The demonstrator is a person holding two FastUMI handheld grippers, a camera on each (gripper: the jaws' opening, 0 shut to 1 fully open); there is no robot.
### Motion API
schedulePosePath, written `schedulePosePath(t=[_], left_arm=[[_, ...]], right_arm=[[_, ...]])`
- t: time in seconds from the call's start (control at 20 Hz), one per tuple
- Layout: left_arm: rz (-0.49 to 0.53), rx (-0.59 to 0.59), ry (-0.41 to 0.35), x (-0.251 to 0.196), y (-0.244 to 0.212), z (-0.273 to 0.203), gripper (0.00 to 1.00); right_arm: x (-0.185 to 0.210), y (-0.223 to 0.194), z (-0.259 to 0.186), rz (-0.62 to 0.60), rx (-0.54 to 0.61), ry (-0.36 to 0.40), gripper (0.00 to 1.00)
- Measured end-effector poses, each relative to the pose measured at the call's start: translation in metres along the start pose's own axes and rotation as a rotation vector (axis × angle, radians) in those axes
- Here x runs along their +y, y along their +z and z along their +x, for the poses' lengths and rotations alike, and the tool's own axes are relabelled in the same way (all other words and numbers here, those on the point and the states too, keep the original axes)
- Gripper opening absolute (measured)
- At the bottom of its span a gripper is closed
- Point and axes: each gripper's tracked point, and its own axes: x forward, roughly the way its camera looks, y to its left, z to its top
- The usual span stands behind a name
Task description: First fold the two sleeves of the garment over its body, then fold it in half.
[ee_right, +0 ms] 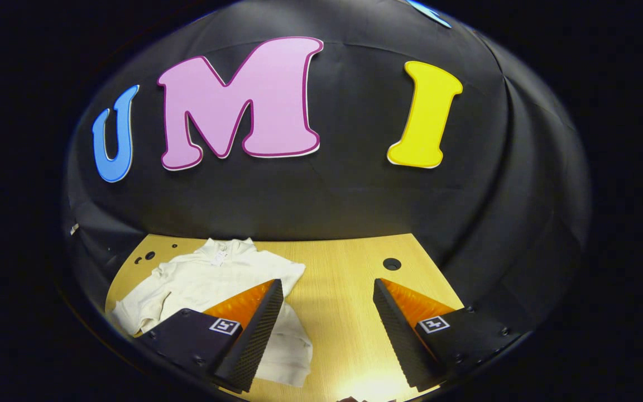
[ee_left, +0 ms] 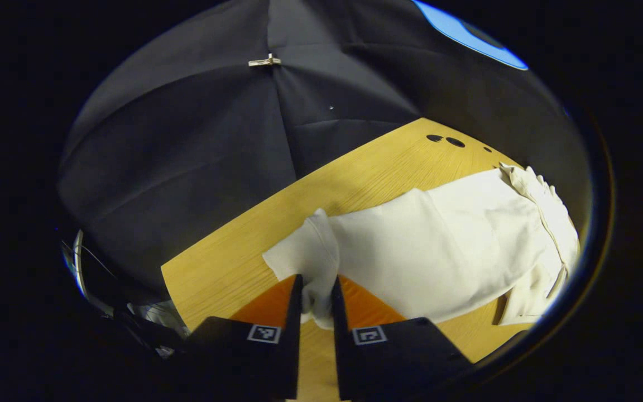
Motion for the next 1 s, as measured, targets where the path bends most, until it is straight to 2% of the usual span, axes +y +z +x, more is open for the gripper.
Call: schedulePosePath(t=[0.1, 0.15, 0.25, 0.3, 0.5, 0.65, 0.8, 1.0], left_arm=[[-0.02, -0.01, 0.009, -0.005, 0.007, 0.003, 0.2], [-0.039, -0.003, 0.014, -0.007, 0.008, 0.003, 0.11], [-0.05, 0.004, -0.002, -0.012, 0.01, 0.004, 0.02], [-0.06, 0.006, -0.018, -0.016, 0.012, 0.004, 0.07], [-0.146, 0.03, -0.068, -0.03, 0.026, -0.001, 0.06], [-0.147, 0.012, -0.09, -0.042, 0.056, -0.003, 0.06], [-0.156, -0.014, -0.124, -0.067, 0.095, -0.007, 0.06], [-0.105, -0.084, -0.198, -0.122, 0.152, -0.023, 0.06]], right_arm=[[-0.006, -0.005, -0.005, 0.01, 0.006, -0.003, 0.99], [-0.011, -0.008, -0.007, 0.016, 0.011, -0.007, 0.99], [-0.021, -0.01, -0.01, 0.031, 0.014, -0.016, 0.99], [-0.027, -0.011, -0.011, 0.04, 0.015, -0.024, 0.99], [-0.05, -0.013, -0.014, 0.078, -0.004, -0.064, 0.99], [-0.064, -0.032, -0.016, 0.046, 0.013, -0.09, 0.99], [-0.07, -0.048, -0.019, 0.066, 0.026, -0.089, 0.99], [-0.079, -0.065, -0.023, 0.076, 0.042, -0.097, 0.99]])
